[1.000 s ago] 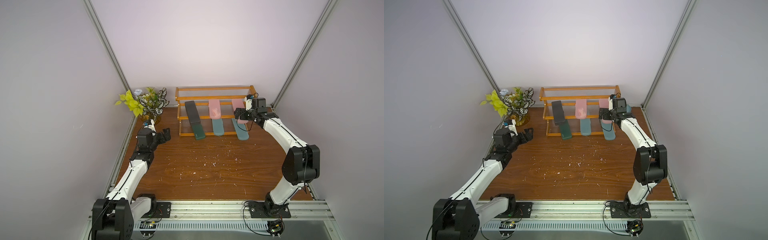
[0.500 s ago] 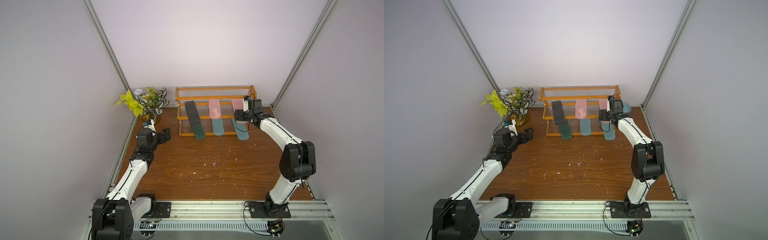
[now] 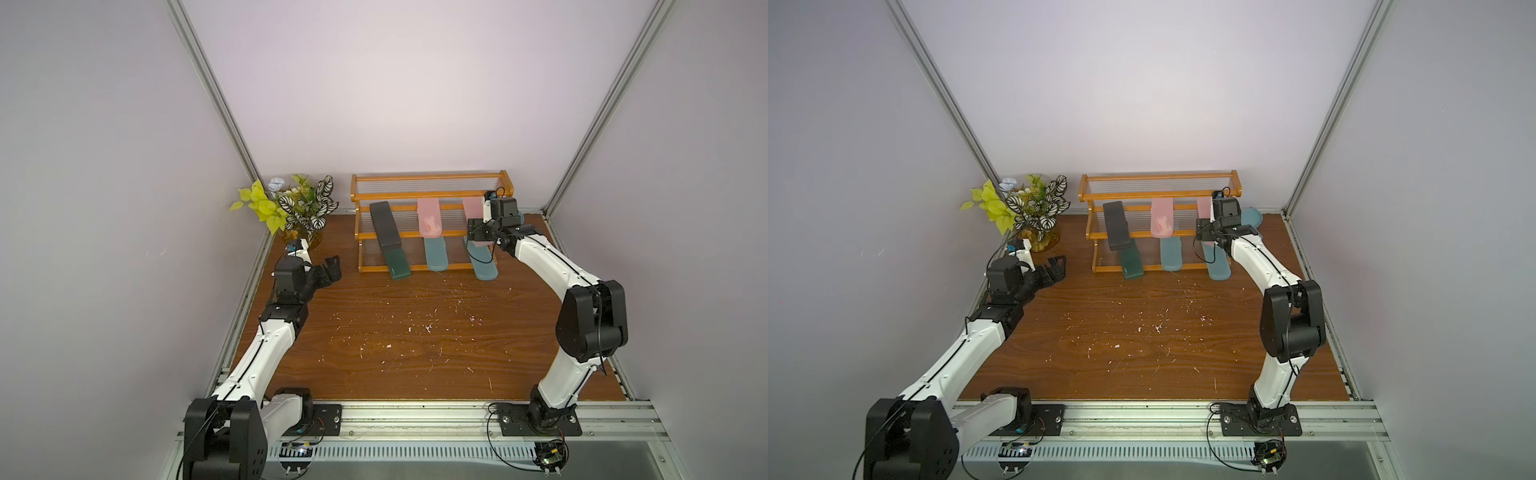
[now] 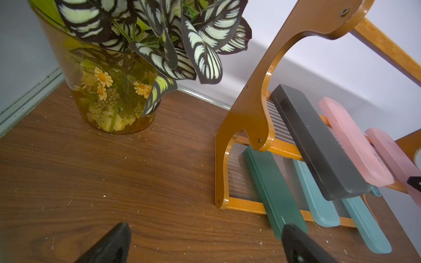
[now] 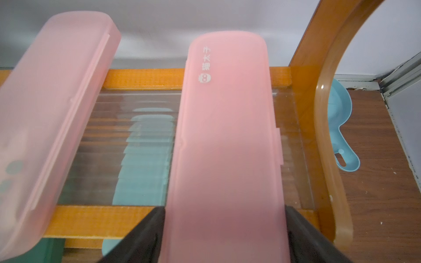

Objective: Remove the pencil cases from the shelf
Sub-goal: Pick up the pencil case from the shelf, then place the pencil case at the center of the board.

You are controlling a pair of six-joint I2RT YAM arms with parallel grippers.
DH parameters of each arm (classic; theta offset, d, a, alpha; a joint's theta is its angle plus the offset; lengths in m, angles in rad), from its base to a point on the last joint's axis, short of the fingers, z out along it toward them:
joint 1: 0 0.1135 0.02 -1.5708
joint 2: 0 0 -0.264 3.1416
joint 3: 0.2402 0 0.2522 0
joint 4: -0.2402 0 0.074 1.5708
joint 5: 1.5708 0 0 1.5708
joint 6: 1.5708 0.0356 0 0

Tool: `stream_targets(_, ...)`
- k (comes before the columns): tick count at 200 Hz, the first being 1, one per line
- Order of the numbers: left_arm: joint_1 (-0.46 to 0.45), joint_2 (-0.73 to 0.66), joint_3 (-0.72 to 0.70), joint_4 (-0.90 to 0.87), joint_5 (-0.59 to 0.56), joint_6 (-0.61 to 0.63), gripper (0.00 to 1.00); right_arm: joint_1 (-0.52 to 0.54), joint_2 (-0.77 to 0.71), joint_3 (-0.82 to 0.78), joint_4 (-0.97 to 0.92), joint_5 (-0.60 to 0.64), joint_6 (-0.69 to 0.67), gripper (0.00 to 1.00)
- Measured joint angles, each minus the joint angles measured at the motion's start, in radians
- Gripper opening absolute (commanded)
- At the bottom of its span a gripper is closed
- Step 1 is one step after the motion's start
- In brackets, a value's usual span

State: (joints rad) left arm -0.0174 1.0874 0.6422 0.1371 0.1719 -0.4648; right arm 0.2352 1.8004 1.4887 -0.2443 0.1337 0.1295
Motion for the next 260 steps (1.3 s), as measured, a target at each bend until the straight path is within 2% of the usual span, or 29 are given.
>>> stream_targets(67,0.000,-0.025,0.000,-0.008,-0.002,-0.003,0.98,0.006,0.000,0.005,-0.002,0.000,-0.007,0.78)
stream_targets(94,0.000,-0.032,0.000,-0.008,-0.005,-0.003,0.98,0.021,-0.043,-0.047,0.006,0.000,-0.011,0.78)
stream_targets(171,0.000,-0.034,0.000,-0.008,-0.011,-0.004,0.98,0.103,-0.364,-0.352,0.003,0.004,0.006,0.78)
stream_targets(260,0.000,-0.047,-0.040,0.001,0.011,-0.048,0.98,0.314,-0.752,-0.753,0.014,0.080,0.133,0.77)
